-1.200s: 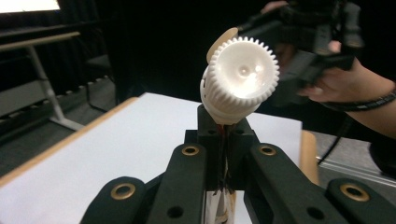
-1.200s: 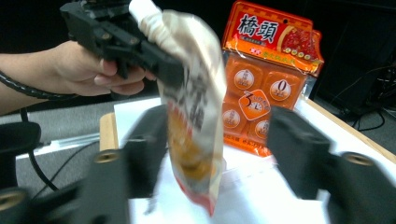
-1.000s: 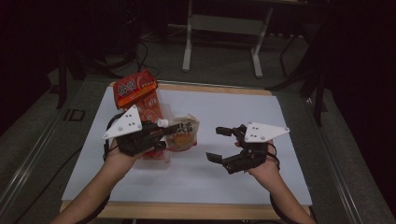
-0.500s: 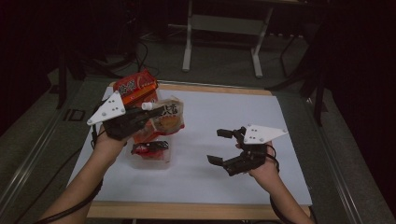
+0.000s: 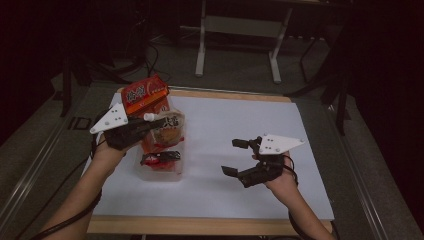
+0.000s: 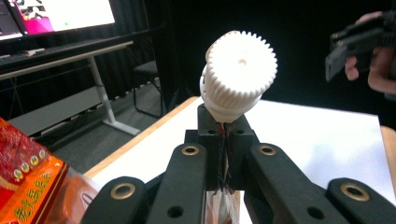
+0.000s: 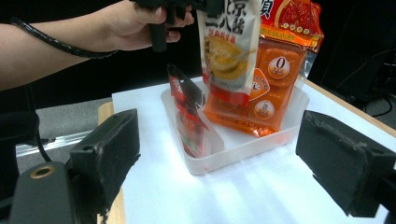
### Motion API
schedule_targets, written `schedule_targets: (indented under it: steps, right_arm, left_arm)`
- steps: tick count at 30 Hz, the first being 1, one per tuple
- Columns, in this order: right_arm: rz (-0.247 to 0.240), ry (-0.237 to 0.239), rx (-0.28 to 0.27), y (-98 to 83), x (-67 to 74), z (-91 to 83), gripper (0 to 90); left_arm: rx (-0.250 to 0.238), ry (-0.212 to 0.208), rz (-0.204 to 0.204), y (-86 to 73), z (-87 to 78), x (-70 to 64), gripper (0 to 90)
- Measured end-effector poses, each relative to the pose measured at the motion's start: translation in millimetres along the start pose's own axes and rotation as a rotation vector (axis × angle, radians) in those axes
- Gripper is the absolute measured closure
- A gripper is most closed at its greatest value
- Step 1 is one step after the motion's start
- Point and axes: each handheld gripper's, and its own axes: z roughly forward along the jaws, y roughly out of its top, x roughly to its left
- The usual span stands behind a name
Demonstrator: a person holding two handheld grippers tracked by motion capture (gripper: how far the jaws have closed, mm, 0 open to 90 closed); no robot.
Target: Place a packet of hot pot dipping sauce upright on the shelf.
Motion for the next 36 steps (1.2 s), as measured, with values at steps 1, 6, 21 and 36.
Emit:
schedule_targets:
  steps: [1, 6, 21, 36]
  right_arm:
    - [0.004, 0.004, 0.000, -0.3, -0.3, -0.1, 13.4]
    - [0.020, 0.021, -0.001, -2.8, -0.8, 1.7, 13.5]
    - [0.035, 0.030, -0.007, -5.0, -4.4, 2.0, 13.8]
    - [0.058, 0.041, -0.020, -6.6, -5.6, 2.1, 14.1]
  left_arm:
    - [0.006, -0.009, 0.000, -1.6, 0.0, 0.6, 88.3]
    - [0.043, -0.029, 0.002, -9.2, 0.2, 4.0, 88.3]
    - [0.093, -0.133, -0.018, -20.0, -1.1, 0.2, 88.2]
    - [0.145, -0.151, 0.017, -27.6, 9.1, -3.3, 88.2]
